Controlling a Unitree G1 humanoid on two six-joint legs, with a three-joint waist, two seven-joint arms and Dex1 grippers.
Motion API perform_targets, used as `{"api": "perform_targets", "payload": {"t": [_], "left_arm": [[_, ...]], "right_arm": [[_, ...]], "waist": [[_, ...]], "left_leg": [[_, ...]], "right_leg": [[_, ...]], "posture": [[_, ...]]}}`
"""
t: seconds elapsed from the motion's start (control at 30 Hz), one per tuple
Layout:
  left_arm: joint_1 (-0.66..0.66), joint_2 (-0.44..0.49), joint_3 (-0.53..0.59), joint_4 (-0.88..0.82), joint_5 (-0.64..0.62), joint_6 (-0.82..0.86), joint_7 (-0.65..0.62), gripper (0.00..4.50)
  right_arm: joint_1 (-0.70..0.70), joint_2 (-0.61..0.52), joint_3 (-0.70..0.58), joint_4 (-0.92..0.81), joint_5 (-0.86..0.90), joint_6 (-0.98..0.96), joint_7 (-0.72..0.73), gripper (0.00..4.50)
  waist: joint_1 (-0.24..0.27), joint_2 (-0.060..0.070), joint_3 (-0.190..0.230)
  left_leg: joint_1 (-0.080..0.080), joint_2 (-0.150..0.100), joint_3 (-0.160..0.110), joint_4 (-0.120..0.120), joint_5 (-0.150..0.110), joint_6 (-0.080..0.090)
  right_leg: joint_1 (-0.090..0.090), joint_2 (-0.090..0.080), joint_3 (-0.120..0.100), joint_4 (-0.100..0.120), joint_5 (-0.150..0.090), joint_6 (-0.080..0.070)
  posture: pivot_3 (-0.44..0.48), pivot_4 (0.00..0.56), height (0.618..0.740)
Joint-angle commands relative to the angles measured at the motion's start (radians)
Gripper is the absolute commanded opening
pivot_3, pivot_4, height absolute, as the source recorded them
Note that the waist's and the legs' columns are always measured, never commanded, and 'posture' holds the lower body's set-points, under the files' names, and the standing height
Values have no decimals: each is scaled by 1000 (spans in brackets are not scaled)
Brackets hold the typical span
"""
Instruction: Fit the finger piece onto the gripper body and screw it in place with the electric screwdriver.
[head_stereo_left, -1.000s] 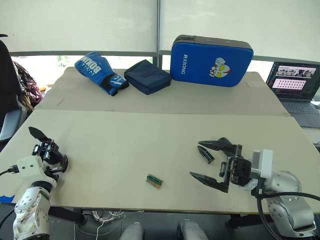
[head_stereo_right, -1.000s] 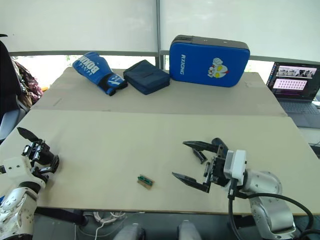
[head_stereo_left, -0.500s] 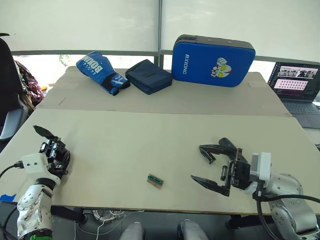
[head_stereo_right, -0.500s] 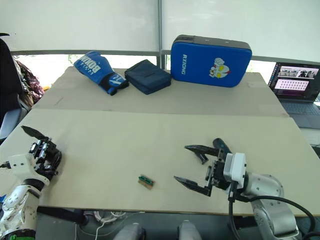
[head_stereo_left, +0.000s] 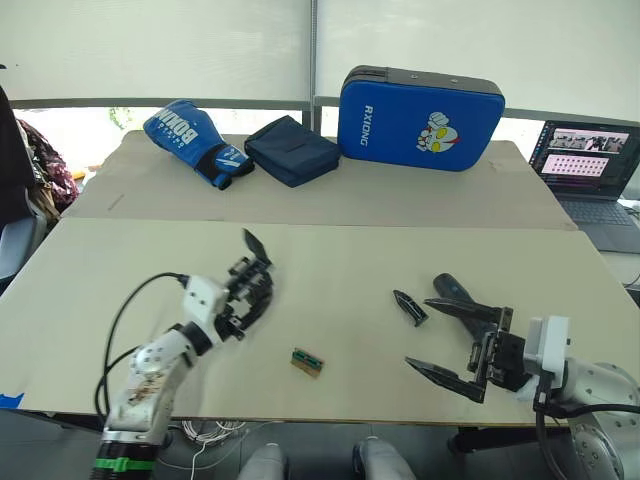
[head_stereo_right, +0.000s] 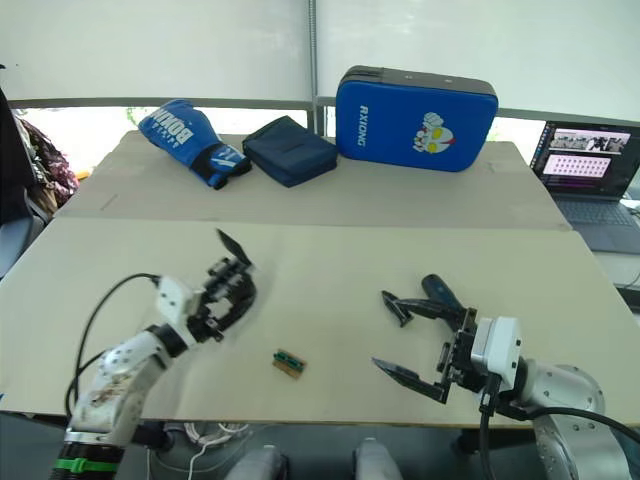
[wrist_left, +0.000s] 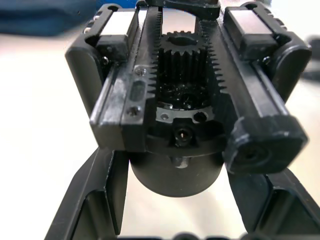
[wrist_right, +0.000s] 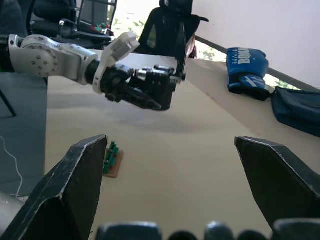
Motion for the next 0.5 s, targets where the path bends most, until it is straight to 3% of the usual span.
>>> {"api": "perform_targets", "payload": {"t": [0.03,0.5], "left_arm": [[-70,-36,-42,39,77,-81,39,2285],[-97,-84,-70,148,87,-66,-13,2285]], "right_arm": [[6,3,-16,-65,7,-8,-30,4500],[28,-6,-13,-103,-3,4,-88,4500]], "waist": [[2,0,0],[4,1,-1]], "left_leg": [[0,0,0,0,0,0],[0,-2,0,0,0,0]], "right_leg": [[0,0,0,0,0,0],[1,-2,0,0,0,1]], "posture": [[0,150,740],[0,150,740]]}}
